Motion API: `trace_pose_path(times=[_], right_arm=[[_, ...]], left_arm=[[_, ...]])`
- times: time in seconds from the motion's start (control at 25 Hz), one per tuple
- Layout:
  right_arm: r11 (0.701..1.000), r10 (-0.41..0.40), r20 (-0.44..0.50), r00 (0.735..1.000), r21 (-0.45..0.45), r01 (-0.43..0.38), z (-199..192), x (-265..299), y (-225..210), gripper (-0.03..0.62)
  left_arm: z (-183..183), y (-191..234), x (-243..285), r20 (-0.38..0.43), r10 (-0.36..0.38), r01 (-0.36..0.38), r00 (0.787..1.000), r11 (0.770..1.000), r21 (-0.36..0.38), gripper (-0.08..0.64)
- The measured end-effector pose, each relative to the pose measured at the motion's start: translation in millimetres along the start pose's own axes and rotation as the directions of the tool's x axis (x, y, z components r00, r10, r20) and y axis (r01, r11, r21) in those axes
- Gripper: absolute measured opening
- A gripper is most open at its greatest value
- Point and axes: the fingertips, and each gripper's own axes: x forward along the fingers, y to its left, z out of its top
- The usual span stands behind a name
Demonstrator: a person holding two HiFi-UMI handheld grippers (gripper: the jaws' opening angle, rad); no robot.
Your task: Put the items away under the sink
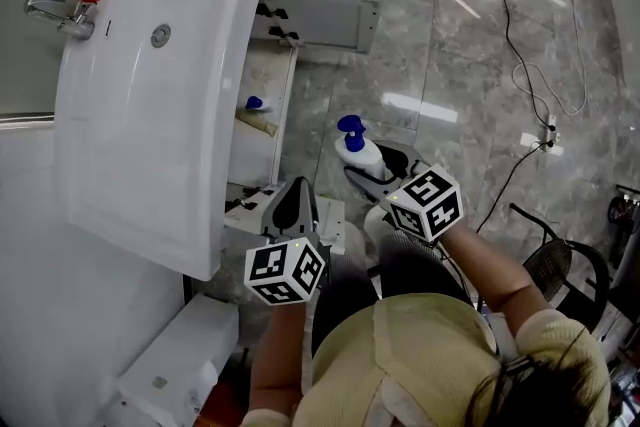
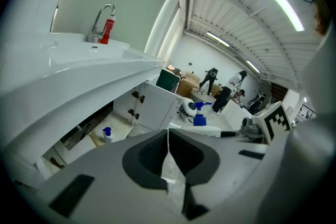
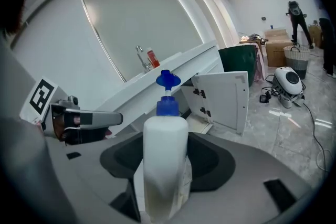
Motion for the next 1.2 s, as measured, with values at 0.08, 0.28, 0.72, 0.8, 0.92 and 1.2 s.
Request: trace_pose_path(times=[0.08,0.28,0.72,0.8,0.92,1.2], right_arm=[[1.0,-0.004,0.012,1.0,-0.006,0.004,-4,12,2,0.258],[1.0,-0.01,0.027,1.0,0.011,0.01,-15,38,-1,0.258],[1.0,0.03,0.01,1.0,-0.002,-0.03,-43,104,-26,0.258],[0.999,0.032,0.007,0.999,-0.004,-0.032,-47,115,-32,0.258],[0.999,0.035,0.009,0.999,0.005,-0.036,-52,130,-43,0.258],[0.999,0.05,0.0,0.999,0.0,-0.05,-66,159,-64,0.258]], left_arm=[[-1,10,4,0.004,0.009,-0.009,1.0,1.0,-0.012,0.043],[0,31,18,0.012,0.022,-0.022,1.0,0.999,-0.035,0.043],[-3,58,72,-0.017,0.044,-0.045,0.999,0.996,-0.081,0.043],[-5,63,80,-0.019,0.054,-0.055,0.998,0.995,-0.078,0.043],[-9,73,94,-0.029,0.076,-0.078,0.997,0.994,-0.079,0.043],[-25,92,122,-0.067,0.109,-0.114,0.992,0.99,-0.085,0.043]])
